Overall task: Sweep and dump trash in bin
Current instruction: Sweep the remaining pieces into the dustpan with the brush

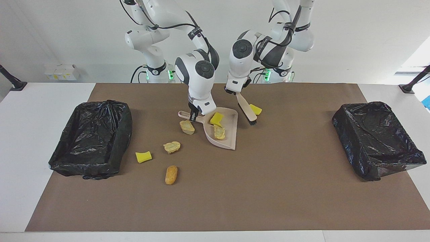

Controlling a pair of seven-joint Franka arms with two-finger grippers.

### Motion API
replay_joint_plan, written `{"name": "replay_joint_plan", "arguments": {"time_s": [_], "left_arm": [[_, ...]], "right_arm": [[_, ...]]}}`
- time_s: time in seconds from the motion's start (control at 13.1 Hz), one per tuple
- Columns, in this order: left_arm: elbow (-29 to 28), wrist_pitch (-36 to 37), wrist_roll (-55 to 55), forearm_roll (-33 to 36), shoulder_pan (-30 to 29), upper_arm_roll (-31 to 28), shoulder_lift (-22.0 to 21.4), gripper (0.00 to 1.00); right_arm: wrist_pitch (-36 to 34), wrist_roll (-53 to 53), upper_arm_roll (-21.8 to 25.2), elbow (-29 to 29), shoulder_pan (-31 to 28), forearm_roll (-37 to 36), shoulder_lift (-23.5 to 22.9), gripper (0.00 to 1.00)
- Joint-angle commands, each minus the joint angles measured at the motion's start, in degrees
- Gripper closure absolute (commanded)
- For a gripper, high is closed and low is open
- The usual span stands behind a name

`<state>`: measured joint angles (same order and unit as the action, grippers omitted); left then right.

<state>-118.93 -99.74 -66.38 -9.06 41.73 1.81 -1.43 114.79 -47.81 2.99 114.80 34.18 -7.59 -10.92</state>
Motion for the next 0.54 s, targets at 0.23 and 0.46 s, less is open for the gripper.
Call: {"name": "replay_joint_plan", "arguments": {"time_s": [0.23,0.46], "left_arm": [[-10.58,1.40,-20.25,-0.08,2.82,-0.06,-9.00,1.00],[-22.91,-8.52,-24.32,-0.08,6.08,0.03,-15.88,1.00]], "right_arm": [[0.87,-7.92,0.00,1.38,-0.34,-3.84,0.90,1.00],[1.92,-6.25,-0.09,2.61,-0.52,-3.40,1.34,1.00]]}}
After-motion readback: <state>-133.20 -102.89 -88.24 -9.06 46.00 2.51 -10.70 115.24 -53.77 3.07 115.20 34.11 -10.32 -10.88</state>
